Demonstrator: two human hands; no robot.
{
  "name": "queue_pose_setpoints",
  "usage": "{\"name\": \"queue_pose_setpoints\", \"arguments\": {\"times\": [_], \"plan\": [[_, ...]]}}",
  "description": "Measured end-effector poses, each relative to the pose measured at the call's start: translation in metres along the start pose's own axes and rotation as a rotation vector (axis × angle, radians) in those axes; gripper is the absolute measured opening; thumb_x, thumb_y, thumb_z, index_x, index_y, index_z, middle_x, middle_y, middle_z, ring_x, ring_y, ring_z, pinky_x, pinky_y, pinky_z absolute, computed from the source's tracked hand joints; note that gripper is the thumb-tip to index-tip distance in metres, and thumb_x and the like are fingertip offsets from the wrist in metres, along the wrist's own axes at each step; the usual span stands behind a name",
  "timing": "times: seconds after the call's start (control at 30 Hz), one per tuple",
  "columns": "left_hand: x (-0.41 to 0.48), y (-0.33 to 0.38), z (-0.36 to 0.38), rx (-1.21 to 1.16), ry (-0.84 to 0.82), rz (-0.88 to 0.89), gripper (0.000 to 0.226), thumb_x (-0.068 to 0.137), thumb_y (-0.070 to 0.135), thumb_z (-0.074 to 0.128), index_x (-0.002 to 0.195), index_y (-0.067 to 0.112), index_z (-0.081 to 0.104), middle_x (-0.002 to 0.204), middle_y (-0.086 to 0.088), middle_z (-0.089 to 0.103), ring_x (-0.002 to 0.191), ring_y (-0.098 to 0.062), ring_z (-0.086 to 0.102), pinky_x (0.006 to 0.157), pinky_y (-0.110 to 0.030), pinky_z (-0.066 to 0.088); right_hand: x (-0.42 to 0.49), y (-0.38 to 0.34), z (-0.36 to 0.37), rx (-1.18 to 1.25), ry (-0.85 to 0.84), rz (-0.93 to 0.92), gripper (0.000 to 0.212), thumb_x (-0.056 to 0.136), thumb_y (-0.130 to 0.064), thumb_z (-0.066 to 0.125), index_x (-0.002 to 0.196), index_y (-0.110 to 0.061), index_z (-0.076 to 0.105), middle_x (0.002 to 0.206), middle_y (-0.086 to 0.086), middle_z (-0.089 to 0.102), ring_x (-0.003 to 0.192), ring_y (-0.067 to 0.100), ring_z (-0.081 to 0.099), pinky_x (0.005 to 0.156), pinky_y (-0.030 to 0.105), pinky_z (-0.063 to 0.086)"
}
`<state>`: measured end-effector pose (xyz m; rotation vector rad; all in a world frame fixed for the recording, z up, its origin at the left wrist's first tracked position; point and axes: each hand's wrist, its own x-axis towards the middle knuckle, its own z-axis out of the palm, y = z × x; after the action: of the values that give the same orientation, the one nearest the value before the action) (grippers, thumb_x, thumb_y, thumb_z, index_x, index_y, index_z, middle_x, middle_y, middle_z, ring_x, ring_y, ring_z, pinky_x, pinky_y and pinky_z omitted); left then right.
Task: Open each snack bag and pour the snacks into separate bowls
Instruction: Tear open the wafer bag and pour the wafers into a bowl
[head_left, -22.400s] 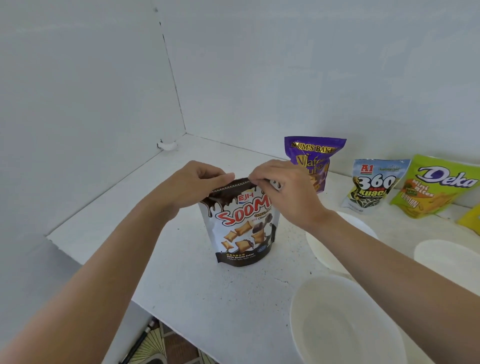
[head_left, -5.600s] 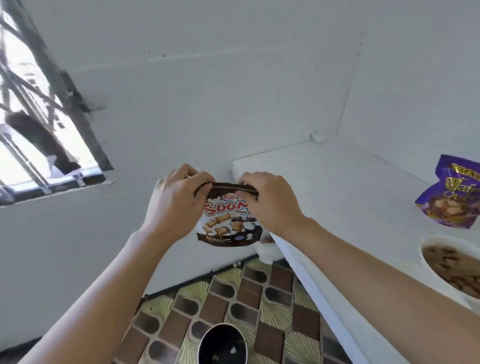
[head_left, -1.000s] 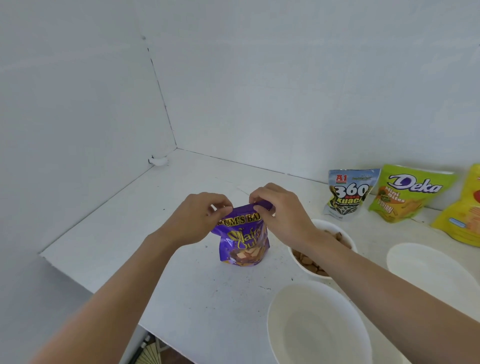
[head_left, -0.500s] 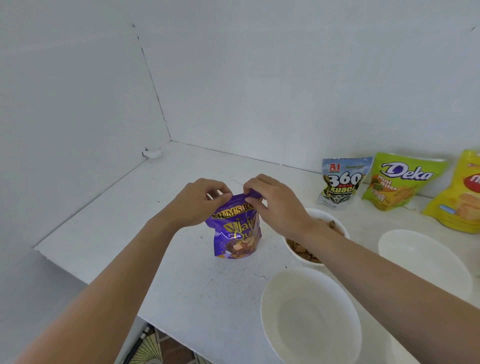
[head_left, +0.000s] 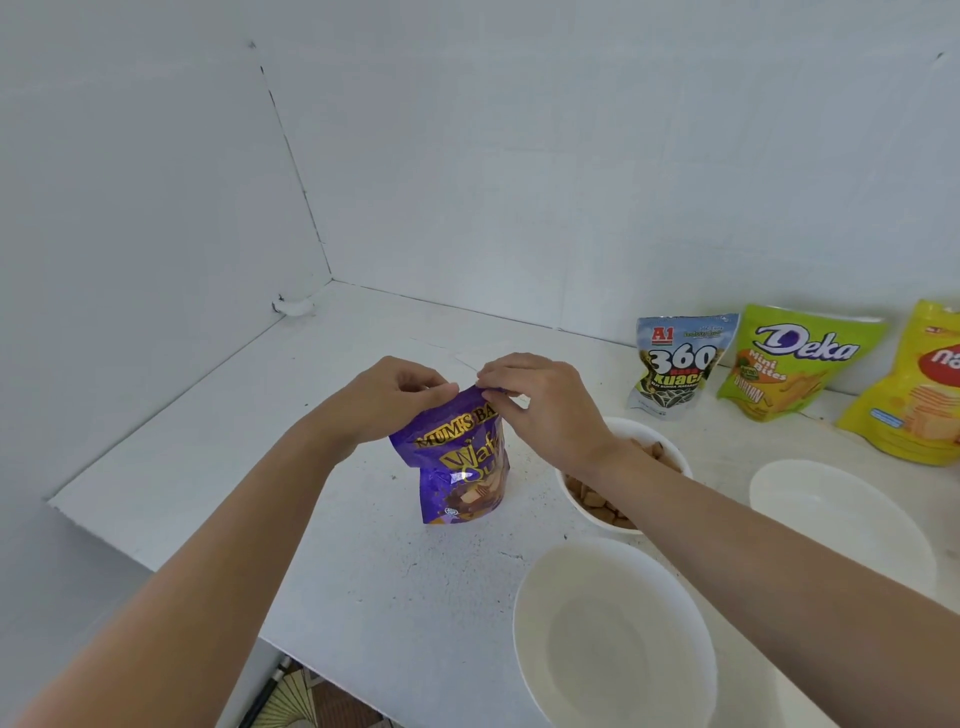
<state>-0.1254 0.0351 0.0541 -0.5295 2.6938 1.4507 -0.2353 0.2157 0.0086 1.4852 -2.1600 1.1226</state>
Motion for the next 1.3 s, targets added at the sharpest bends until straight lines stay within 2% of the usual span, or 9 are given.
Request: {"name": "queue_pose_setpoints", "arguments": {"times": [0.3,0.43,0.53,0.7,0.8,0.97,1.03,1.13,1.3], "plan": [[0.005,0.001,-0.002,-0.034,-0.057,-0.04,0.025,0.101,0.034,0.061,0.099,0.017,0.079,0.096,-0.008,0.078,0.086,-0.022,0.071,0.079,-0.033,0.053,0.003,0.003,-0.001,-0.031,-0.02,-0.057,0.011,0.087,-0.004,0.072,0.094,-0.009,0.078,0.098,0.003,0.076,0.09,0.021,0.07,0.077,0.036,0.058],[0.008,0.003,-0.004,-0.037,-0.072,-0.035,0.024,0.101,0.028,0.061,0.098,0.013,0.079,0.097,-0.014,0.077,0.08,-0.019,0.068,0.076,-0.03,0.052,0.009,0.006,-0.003,-0.022,-0.135,-0.038,0.013,0.09,-0.004,0.065,0.097,-0.013,0.072,0.096,-0.005,0.067,0.088,0.012,0.056,0.075,0.03,0.051],[0.01,0.006,-0.006,-0.018,-0.102,-0.043,0.023,0.101,0.027,0.06,0.099,0.013,0.079,0.098,-0.011,0.078,0.085,-0.02,0.07,0.079,-0.032,0.053,0.015,0.005,-0.006,-0.012,-0.225,-0.024,0.013,0.09,-0.005,0.063,0.098,-0.014,0.067,0.093,-0.012,0.055,0.088,0.008,0.047,0.075,0.026,0.045],[0.011,0.008,-0.008,-0.021,-0.134,-0.051,0.022,0.102,0.024,0.06,0.103,0.012,0.078,0.1,-0.009,0.078,0.091,-0.02,0.07,0.085,-0.036,0.054,0.02,0.005,-0.011,-0.007,-0.294,-0.029,0.011,0.09,-0.005,0.062,0.096,-0.014,0.064,0.094,-0.004,0.062,0.088,0.014,0.054,0.075,0.037,0.052],[0.01,0.009,-0.009,-0.038,-0.153,-0.054,0.022,0.102,0.022,0.059,0.105,0.011,0.078,0.102,-0.01,0.078,0.09,-0.018,0.07,0.081,-0.032,0.053,0.02,0.005,-0.012,-0.002,-0.291,-0.033,0.01,0.089,-0.005,0.063,0.093,-0.014,0.063,0.092,-0.003,0.061,0.085,0.015,0.055,0.074,0.039,0.052],[0.009,0.005,-0.012,-0.055,-0.181,-0.016,0.022,0.101,0.024,0.062,0.104,0.01,0.078,0.102,-0.01,0.078,0.092,-0.018,0.07,0.086,-0.035,0.055,0.019,0.004,-0.011,-0.004,-0.288,-0.042,0.011,0.088,-0.005,0.063,0.092,-0.015,0.061,0.092,-0.004,0.06,0.084,0.015,0.055,0.073,0.04,0.052],[0.009,0.005,-0.013,-0.035,-0.187,0.012,0.021,0.1,0.024,0.063,0.105,0.011,0.078,0.101,-0.008,0.079,0.089,-0.015,0.071,0.084,-0.031,0.056,0.02,0.003,-0.011,-0.004,-0.284,-0.058,0.012,0.088,-0.004,0.063,0.091,-0.015,0.062,0.091,-0.003,0.061,0.084,0.016,0.055,0.072,0.04,0.052],[0.009,0.007,-0.013,-0.012,-0.185,0.018,0.021,0.1,0.023,0.062,0.105,0.011,0.078,0.099,-0.006,0.079,0.087,-0.012,0.071,0.081,-0.028,0.056,0.018,0.002,-0.01,0.012,-0.248,-0.082,0.014,0.087,-0.002,0.063,0.091,-0.014,0.069,0.092,-0.002,0.065,0.084,0.016,0.059,0.073,0.04,0.052],[0.008,0.004,-0.012,-0.076,-0.211,0.004,0.022,0.101,0.02,0.06,0.107,0.007,0.077,0.104,-0.012,0.078,0.09,-0.017,0.071,0.081,-0.027,0.056,0.014,0.001,-0.006,0.023,-0.159,-0.105,0.013,0.086,-0.004,0.071,0.089,-0.013,0.079,0.094,0.001,0.074,0.086,0.019,0.067,0.074,0.04,0.055]]}}
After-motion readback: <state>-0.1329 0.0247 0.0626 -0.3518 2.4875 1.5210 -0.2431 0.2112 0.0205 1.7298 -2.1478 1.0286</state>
